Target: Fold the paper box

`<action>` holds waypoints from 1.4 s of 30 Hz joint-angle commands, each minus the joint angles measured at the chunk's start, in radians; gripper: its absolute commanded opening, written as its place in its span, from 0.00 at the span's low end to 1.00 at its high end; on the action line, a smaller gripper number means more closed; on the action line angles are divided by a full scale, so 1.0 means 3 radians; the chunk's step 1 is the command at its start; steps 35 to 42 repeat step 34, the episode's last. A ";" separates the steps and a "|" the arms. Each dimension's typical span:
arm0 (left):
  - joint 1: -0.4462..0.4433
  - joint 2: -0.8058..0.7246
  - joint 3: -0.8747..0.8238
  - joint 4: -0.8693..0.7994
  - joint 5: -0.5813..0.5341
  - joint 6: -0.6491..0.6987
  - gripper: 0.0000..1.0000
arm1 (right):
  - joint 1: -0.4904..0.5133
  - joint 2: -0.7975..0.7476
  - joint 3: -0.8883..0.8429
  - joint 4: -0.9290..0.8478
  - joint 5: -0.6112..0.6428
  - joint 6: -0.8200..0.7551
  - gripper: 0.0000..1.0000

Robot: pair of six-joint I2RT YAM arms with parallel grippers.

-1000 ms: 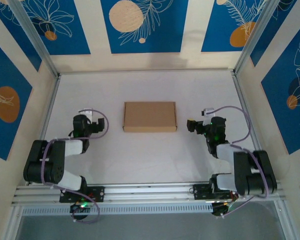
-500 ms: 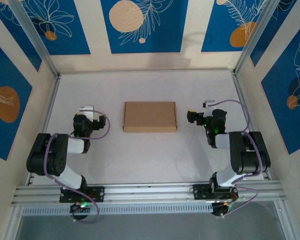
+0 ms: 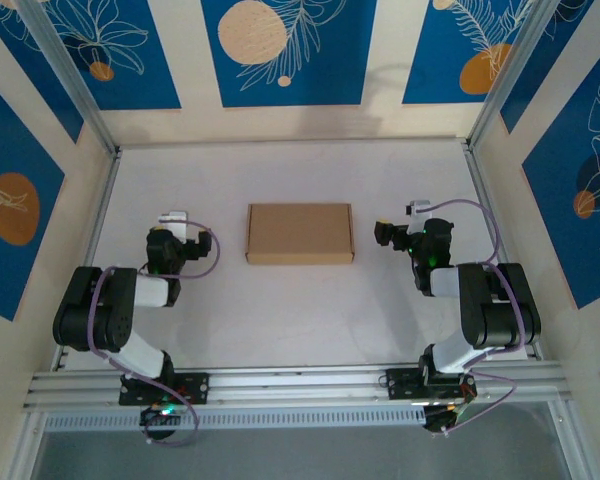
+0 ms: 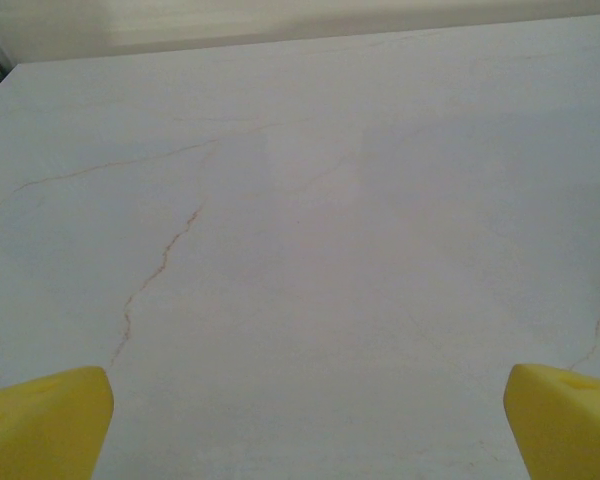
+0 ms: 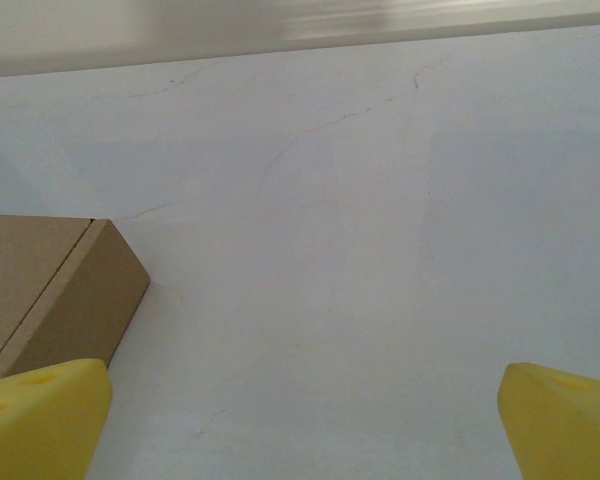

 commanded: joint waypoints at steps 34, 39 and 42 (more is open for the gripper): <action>-0.0042 -0.0029 -0.0022 0.0116 0.0086 0.0092 1.00 | 0.0011 -0.0035 -0.0009 -0.0004 0.0031 -0.0008 0.99; -0.0042 -0.0029 -0.0022 0.0116 0.0086 0.0092 1.00 | 0.0011 -0.0035 -0.0009 -0.0004 0.0031 -0.0008 0.99; -0.0042 -0.0029 -0.0022 0.0116 0.0086 0.0092 1.00 | 0.0011 -0.0035 -0.0009 -0.0004 0.0031 -0.0008 0.99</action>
